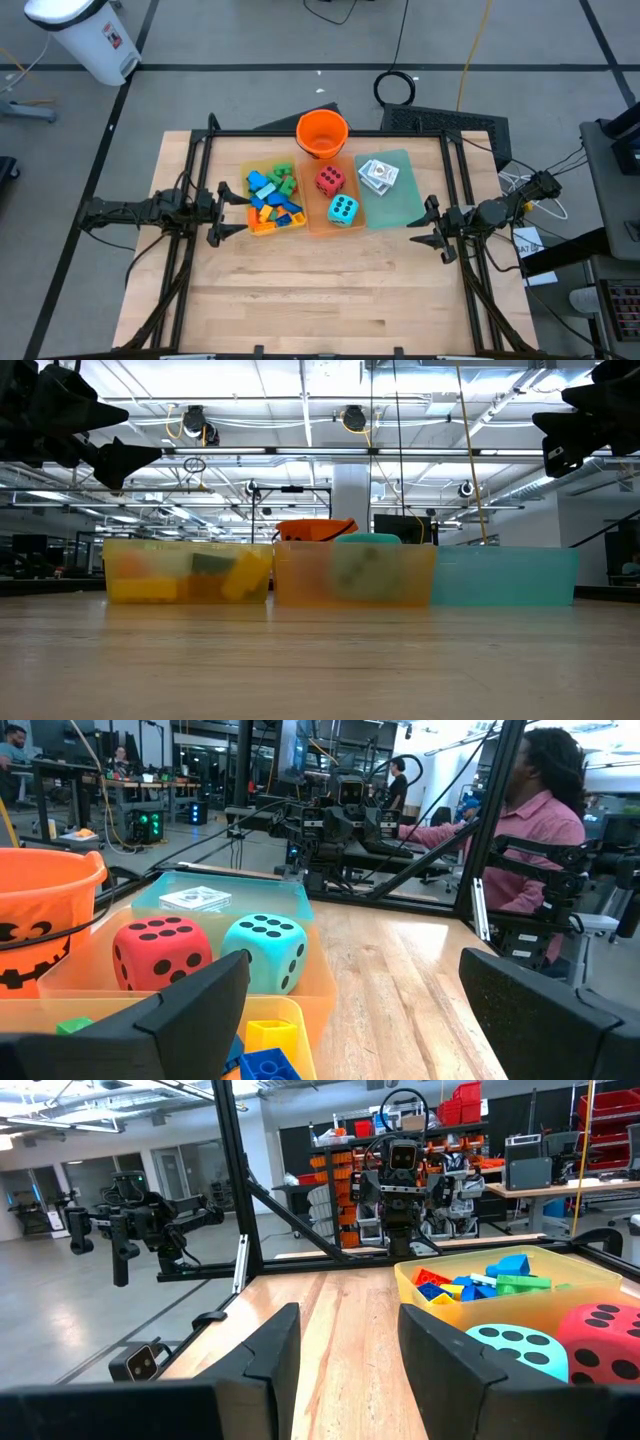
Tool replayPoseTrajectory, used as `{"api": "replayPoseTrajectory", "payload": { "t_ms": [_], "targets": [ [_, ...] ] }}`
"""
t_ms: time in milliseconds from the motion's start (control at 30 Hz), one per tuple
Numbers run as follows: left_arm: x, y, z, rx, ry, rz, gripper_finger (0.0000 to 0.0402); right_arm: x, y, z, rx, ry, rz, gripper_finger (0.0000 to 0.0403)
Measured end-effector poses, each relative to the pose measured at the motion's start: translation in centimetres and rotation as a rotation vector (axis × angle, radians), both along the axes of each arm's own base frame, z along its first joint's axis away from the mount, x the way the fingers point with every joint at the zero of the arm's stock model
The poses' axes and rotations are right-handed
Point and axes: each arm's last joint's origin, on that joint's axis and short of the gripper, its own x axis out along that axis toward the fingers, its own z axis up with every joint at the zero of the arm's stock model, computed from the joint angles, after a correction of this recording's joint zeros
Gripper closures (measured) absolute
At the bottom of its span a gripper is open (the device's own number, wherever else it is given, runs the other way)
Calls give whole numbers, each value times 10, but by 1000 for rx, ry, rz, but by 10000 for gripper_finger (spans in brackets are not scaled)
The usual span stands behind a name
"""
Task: Pick & Place Toys
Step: Return to Home Position
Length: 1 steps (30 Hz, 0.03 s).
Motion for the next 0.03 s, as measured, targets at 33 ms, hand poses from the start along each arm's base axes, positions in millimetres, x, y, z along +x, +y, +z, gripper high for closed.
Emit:
{"api": "replayPoseTrajectory", "payload": {
  "t_ms": [33],
  "targets": [
    [0, 0, 0, 0, 0, 0, 36, 0, 0, 0, 0, 0, 0, 264]
  ]
}}
